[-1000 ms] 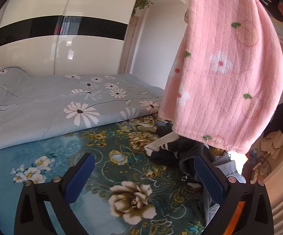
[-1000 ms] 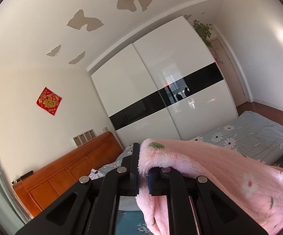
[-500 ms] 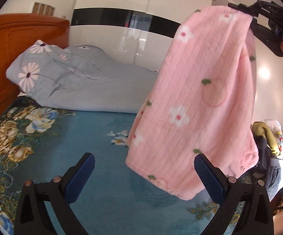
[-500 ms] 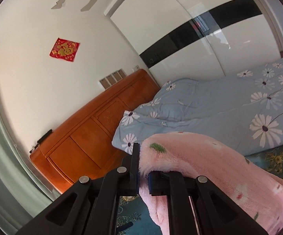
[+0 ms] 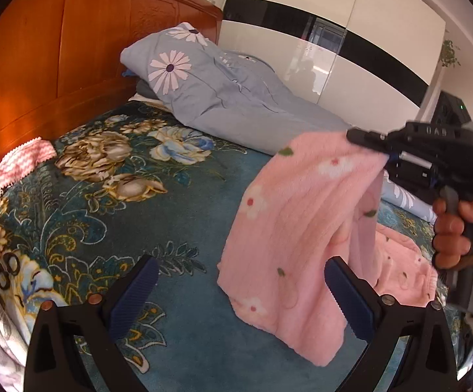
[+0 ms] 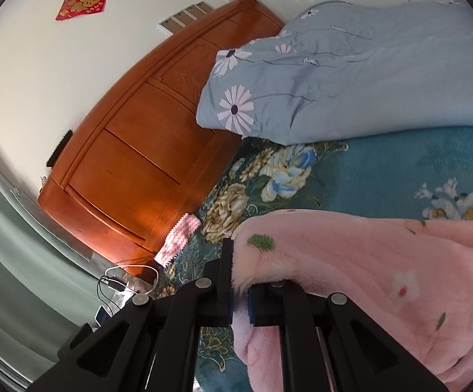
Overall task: Fold clothes
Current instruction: 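Lower the pink garment onto the open blanket and open the right gripper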
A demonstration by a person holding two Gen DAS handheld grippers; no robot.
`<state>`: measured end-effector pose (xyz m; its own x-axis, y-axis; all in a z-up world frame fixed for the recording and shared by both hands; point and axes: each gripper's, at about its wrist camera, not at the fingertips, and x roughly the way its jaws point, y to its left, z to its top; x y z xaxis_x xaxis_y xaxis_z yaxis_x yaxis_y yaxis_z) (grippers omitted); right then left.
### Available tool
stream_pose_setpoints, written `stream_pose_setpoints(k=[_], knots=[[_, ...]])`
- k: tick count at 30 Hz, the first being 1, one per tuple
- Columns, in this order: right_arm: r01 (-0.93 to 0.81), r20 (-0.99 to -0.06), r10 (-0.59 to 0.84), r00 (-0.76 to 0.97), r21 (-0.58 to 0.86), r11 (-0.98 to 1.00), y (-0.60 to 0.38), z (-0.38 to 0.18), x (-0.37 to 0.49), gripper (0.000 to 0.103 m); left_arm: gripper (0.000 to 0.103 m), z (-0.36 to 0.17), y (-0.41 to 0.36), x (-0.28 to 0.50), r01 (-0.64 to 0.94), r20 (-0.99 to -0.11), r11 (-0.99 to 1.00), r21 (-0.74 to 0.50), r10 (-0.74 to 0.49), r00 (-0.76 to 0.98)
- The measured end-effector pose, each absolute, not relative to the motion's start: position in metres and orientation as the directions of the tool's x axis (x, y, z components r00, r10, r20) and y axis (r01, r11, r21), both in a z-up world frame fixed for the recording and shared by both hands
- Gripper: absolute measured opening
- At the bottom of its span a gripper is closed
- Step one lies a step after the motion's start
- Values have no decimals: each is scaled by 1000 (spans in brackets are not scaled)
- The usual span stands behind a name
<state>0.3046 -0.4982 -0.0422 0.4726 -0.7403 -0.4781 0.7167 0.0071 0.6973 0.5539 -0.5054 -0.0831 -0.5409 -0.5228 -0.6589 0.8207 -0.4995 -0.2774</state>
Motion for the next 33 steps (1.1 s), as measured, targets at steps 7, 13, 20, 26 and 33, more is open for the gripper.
stream_pose_setpoints(k=[7,13,20,26,33], knots=[[648,-515,-668,538,759,-64,-489,-137,320,7,103,-112,-511,559,826,-675,-442,-349,-493,-549],[653,-513,-665,542,756,-52,-472,-153,320,9,103,-116,-501,557,806,-639,-427,-410,-496,-588],[757,-526,-731,434,653,-21,-408,-126,297,57,103,-108,-490,563,800,-573,-418,-430,-558,-600],[839,-530,-783,324,544,-22,-351,-105,274,65,103,-98,-476,558,808,-520,-485,-335,-620,-588],[861,-657,-754,-23,371,-349,-265,-116,184,65,103,-121,-492,554,789,-581,-487,-373,-541,-608]])
